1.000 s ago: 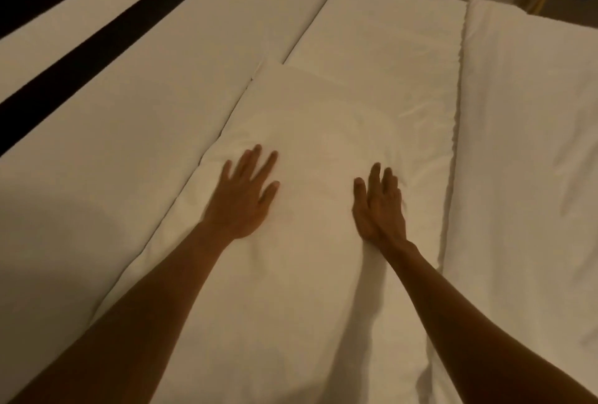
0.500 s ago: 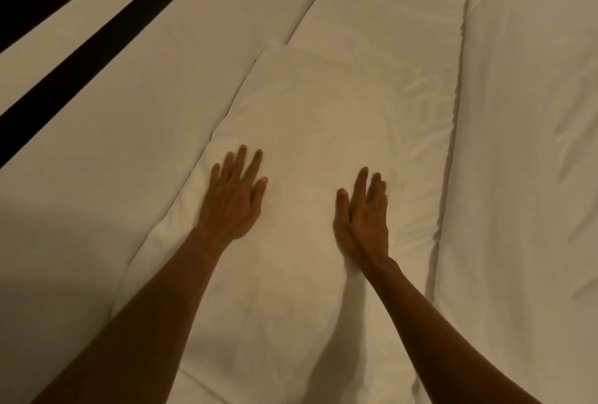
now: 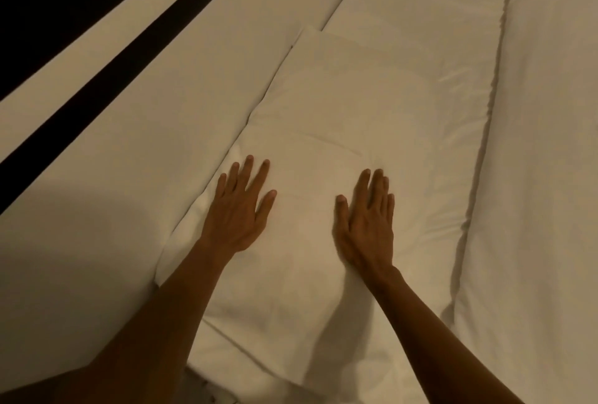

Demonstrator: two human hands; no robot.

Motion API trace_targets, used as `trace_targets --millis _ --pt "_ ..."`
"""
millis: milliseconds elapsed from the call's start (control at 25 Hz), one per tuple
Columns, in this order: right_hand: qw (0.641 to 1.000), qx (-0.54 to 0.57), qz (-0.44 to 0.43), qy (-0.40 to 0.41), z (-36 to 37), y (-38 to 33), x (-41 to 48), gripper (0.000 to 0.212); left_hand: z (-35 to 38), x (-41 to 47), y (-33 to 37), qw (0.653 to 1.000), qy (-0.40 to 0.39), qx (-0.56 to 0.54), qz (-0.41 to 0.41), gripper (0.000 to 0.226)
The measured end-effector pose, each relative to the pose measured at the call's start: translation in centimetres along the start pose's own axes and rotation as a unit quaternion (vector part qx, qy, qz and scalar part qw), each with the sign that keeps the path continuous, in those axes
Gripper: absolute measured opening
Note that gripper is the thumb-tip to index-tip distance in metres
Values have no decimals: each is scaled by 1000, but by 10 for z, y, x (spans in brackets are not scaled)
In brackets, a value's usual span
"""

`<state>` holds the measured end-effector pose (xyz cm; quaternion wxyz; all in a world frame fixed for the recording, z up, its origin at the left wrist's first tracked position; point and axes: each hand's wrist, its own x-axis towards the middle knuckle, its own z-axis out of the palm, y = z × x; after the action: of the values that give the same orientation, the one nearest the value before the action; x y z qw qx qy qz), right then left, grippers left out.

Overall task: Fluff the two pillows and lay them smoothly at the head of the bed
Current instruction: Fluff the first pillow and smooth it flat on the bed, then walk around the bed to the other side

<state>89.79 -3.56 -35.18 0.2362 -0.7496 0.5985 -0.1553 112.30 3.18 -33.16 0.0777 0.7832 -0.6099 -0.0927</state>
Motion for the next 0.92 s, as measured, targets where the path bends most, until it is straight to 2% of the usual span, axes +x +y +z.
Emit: trace_targets --millis 80,160,240,320,440,560,640,840,920 --pt "1000 18 -15 13 1 -16 -5 74 -2 -4 5 999 19 -3 43 63" --pt "999 -11 -30 -14 5 -21 -19 77 -2 -11 13 995 -15 19 99 60" --pt "995 -72 -13 -73 1 -16 -30 81 -7 -16 12 993 -51 51 90 60" --pt "988 -112 27 -101 -21 -7 -28 83 -23 -17 9 991 -78 103 44 61" --pt "985 -145 36 -91 -86 -11 -32 85 -73 -33 26 985 -105 138 -9 66" --pt "984 -158 14 -76 -163 -32 -65 87 -132 -74 80 992 -100 58 45 70" --pt "985 -152 45 -74 -216 -43 -101 87 -167 -111 123 991 -110 36 72 69" --pt "984 -124 117 -58 -314 -36 -172 87 -232 -154 186 981 -77 85 156 71" --pt "984 -116 133 -40 -342 -23 -189 87 -247 -157 204 980 -73 85 165 71"
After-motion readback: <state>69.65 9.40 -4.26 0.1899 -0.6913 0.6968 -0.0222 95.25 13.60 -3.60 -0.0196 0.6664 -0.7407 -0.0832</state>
